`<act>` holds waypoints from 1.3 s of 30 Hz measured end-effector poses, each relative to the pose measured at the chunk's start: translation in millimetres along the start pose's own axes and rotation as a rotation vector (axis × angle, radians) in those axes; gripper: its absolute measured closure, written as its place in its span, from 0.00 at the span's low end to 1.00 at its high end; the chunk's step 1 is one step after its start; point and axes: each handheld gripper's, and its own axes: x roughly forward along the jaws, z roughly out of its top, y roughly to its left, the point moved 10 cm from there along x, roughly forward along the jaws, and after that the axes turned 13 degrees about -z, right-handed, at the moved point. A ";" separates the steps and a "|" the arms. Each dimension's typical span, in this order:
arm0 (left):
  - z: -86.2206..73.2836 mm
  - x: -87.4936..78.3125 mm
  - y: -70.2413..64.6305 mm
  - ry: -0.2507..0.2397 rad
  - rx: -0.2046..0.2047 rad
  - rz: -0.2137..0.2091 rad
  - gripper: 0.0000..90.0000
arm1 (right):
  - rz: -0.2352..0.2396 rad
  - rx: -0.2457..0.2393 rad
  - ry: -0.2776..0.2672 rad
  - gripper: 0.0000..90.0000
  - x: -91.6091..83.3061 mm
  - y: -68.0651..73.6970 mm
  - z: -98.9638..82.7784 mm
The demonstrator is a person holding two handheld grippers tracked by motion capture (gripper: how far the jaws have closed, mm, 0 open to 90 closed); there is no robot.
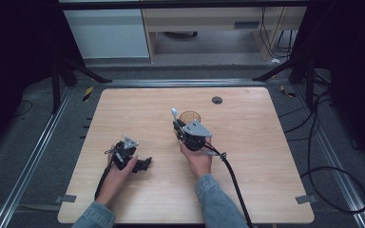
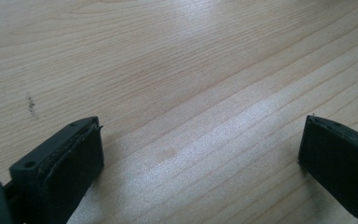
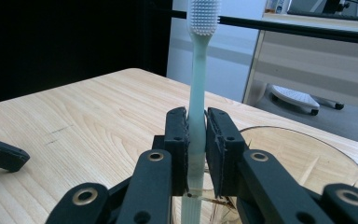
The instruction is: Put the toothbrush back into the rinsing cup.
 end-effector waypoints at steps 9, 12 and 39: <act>0.0 0.0 0.0 0.000 0.000 0.000 0.00 | 0.006 -0.013 0.005 0.87 0.4 0.7 -0.6; 0.0 0.0 -0.1 0.000 0.000 0.000 0.00 | 0.006 -0.013 0.004 0.87 0.7 0.4 0.0; 0.0 0.0 -0.1 0.000 0.000 0.000 0.00 | 0.008 -0.061 -0.008 0.80 -4.9 2.5 7.5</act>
